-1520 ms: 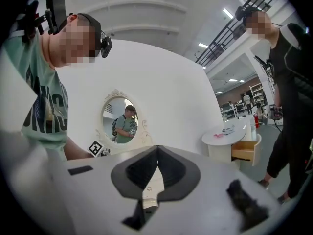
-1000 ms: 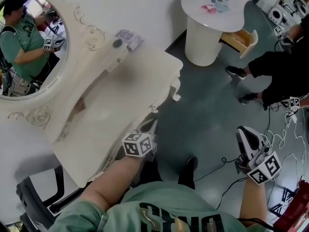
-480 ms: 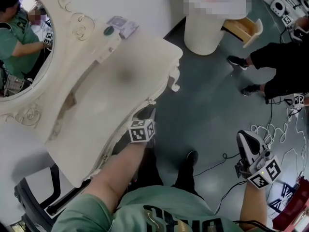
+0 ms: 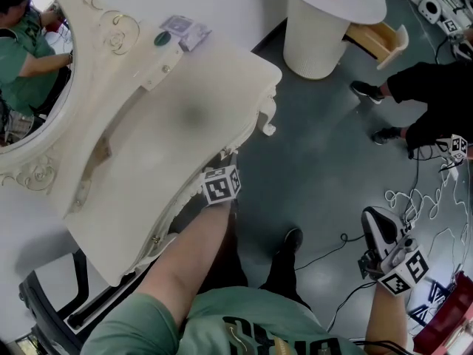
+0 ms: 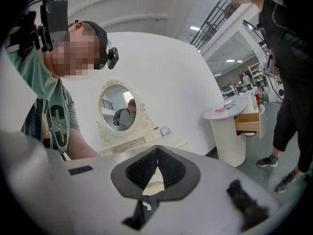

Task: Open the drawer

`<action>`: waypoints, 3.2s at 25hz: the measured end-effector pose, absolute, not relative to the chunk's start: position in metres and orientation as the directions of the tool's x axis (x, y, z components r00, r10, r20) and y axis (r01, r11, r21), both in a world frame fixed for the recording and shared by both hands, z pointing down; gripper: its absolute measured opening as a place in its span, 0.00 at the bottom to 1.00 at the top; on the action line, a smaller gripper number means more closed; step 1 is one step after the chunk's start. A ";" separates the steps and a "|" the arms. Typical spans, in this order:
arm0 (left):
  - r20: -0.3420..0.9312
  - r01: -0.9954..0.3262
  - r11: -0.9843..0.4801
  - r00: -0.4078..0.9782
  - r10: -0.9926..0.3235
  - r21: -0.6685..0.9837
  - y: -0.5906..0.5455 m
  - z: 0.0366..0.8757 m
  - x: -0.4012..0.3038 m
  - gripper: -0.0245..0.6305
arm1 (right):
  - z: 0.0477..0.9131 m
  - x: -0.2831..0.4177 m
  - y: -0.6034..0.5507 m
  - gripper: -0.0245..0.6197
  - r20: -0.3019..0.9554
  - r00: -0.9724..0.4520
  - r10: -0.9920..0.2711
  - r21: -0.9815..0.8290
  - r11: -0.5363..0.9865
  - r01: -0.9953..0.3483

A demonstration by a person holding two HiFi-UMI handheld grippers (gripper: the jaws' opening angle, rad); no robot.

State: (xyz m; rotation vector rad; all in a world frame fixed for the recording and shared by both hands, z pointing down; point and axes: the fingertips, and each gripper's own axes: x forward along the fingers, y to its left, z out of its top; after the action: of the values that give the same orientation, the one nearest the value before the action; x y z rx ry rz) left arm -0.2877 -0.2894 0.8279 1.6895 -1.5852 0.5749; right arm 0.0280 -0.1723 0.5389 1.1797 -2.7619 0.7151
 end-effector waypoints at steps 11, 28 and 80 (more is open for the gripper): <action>0.784 -0.977 0.081 0.106 -0.612 0.195 -0.296 0.835 -0.288 0.22 | 0.540 0.027 -0.173 0.06 0.227 -0.715 -0.661 -0.400 0.607 -0.687; 0.795 -0.976 0.034 0.154 -0.587 0.214 -0.281 0.834 -0.266 0.17 | 0.540 0.033 -0.172 0.06 0.220 -0.711 -0.668 -0.403 0.601 -0.690; 0.806 -0.967 0.042 0.185 -0.562 0.252 -0.227 0.830 -0.197 0.16 | 0.521 0.086 -0.125 0.06 0.174 -0.649 -0.740 -0.377 0.559 -0.739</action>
State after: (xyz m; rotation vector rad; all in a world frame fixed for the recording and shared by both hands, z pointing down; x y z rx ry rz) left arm -0.1969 -0.2269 0.8303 1.6265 -1.4814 0.6110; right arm 0.0860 -0.1255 0.5213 1.3172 -2.7773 0.6680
